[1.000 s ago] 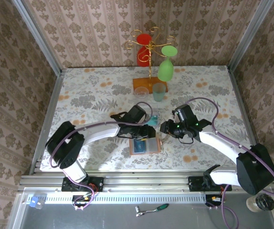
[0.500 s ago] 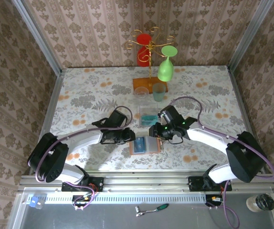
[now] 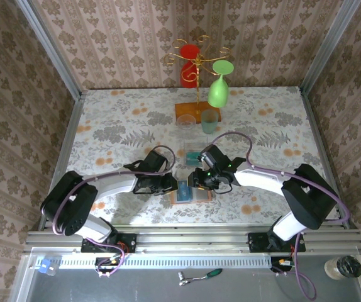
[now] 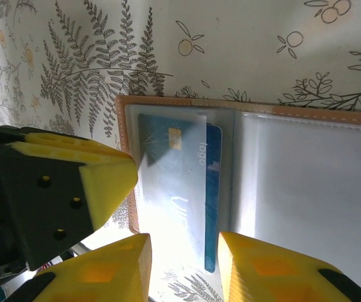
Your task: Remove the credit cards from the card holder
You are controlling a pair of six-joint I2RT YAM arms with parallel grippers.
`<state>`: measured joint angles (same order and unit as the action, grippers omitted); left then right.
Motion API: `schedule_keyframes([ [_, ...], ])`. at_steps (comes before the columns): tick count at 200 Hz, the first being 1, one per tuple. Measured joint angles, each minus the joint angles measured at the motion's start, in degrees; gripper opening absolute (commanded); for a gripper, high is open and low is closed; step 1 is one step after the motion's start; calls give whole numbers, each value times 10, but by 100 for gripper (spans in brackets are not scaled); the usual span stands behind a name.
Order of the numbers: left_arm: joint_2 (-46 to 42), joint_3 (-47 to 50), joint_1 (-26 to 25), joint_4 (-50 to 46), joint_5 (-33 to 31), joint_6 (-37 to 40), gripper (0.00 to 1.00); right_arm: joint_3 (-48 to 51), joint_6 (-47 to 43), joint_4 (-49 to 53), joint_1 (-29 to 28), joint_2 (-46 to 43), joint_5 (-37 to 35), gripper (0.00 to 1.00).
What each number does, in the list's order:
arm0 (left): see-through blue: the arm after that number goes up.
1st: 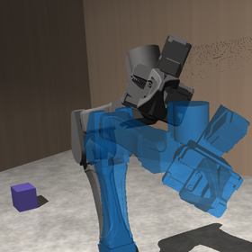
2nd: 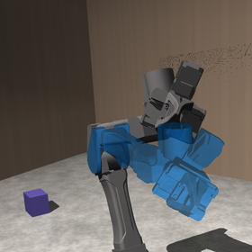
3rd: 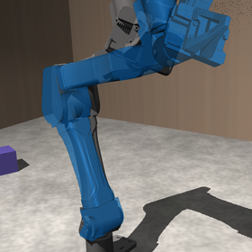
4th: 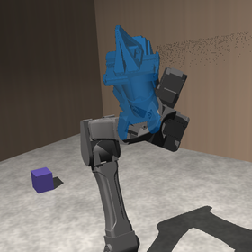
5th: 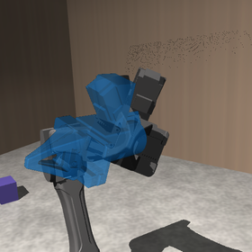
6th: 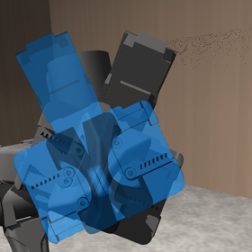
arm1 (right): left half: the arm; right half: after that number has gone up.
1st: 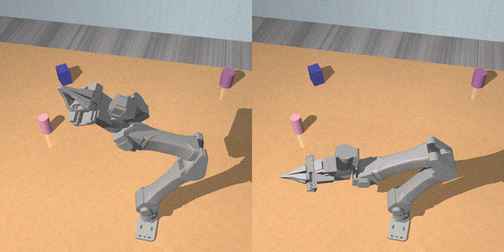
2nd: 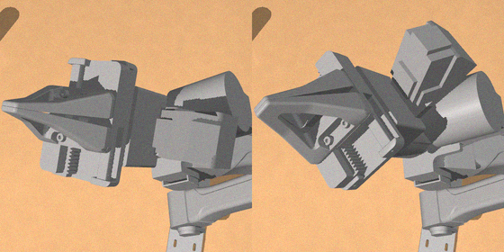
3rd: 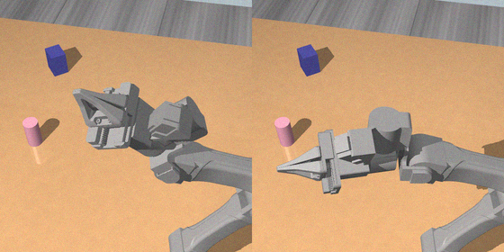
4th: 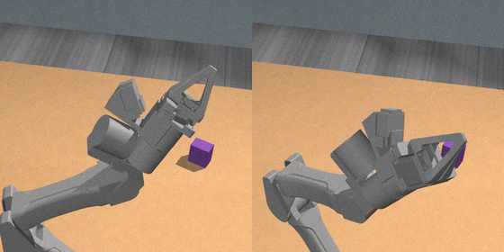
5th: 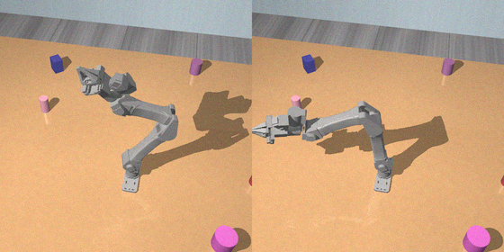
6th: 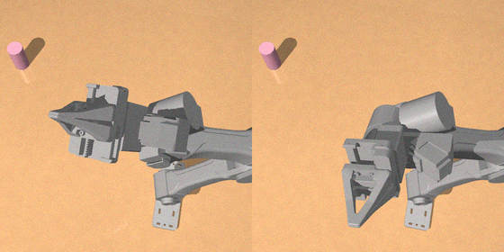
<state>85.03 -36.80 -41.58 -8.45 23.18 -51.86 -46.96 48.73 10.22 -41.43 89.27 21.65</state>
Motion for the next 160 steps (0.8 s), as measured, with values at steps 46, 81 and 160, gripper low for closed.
schedule_keyframes([
  [46, 4, 0, 0, 4, -1, 1, 15, 0, 10, -14, -7, 16, 9, 33],
  [81, 4, -8, 1, -10, -7, 6, 15, 0, 16, -32, -9, 30, 15, 33],
  [160, -7, -26, -12, -52, -23, 9, 24, 0, 25, -49, -10, 47, 18, 33],
])
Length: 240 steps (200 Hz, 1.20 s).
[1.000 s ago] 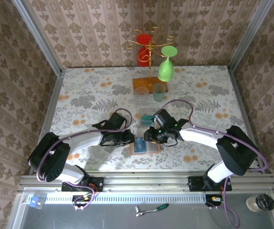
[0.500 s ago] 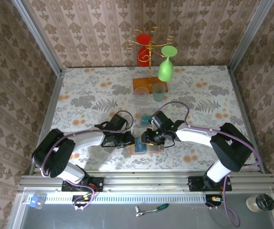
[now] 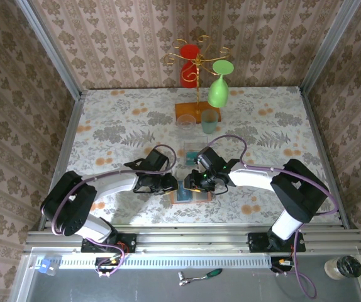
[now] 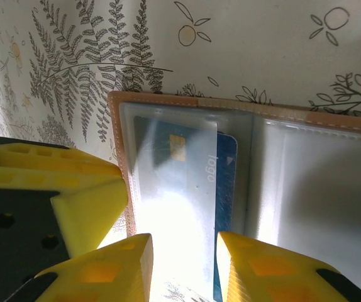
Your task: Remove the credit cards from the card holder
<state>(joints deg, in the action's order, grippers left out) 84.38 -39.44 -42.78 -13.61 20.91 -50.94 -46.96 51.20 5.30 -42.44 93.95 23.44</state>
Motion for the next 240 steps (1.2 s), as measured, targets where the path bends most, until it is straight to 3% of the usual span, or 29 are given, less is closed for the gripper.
schedule_keyframes([
  [115, 18, -9, -18, -6, -17, 0, 16, -12, -2, -3, 0, 12, 7, 32],
  [240, 25, -14, -18, -10, -18, 0, 15, -18, -17, 17, 0, 26, -7, 31],
])
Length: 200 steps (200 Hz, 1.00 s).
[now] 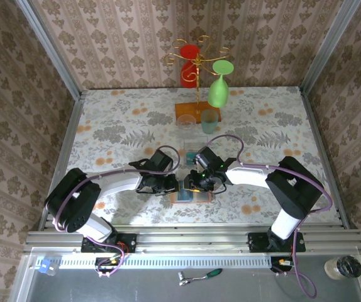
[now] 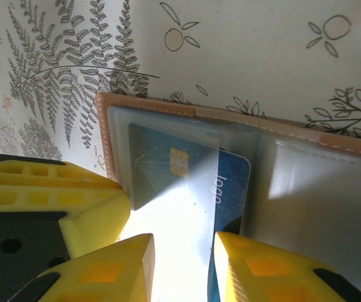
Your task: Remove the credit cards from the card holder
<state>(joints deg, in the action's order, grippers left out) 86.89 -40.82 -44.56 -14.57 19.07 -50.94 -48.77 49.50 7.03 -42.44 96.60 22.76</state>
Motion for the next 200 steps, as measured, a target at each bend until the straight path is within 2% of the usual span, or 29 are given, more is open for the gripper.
schedule_keyframes([
  [150, -2, -29, 0, -35, -5, 7, 14, 0, -3, 37, 0, -45, -20, 31],
  [200, -4, -55, -5, -42, -5, 13, 8, 0, -3, 37, 3, -59, -22, 31],
])
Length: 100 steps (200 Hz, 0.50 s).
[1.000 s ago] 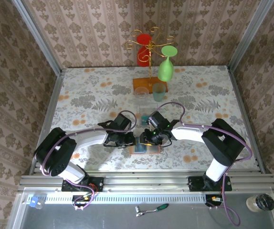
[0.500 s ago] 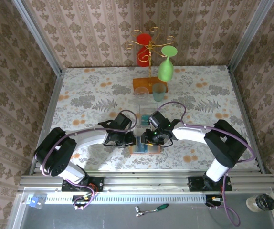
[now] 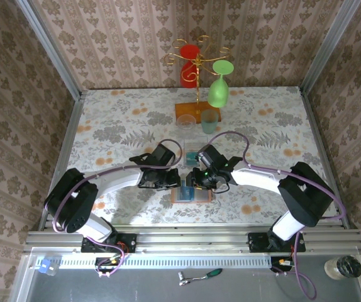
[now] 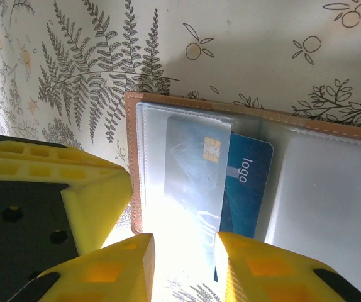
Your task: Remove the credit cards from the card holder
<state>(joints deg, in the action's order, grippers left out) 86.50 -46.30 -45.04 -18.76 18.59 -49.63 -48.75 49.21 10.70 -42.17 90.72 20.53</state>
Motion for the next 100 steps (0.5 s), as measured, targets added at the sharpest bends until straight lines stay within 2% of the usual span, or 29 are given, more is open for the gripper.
schedule_keyframes([
  [100, 35, -1, -11, 4, 2, 0, 4, 25, 3, -17, 11, -6, 3, 31],
])
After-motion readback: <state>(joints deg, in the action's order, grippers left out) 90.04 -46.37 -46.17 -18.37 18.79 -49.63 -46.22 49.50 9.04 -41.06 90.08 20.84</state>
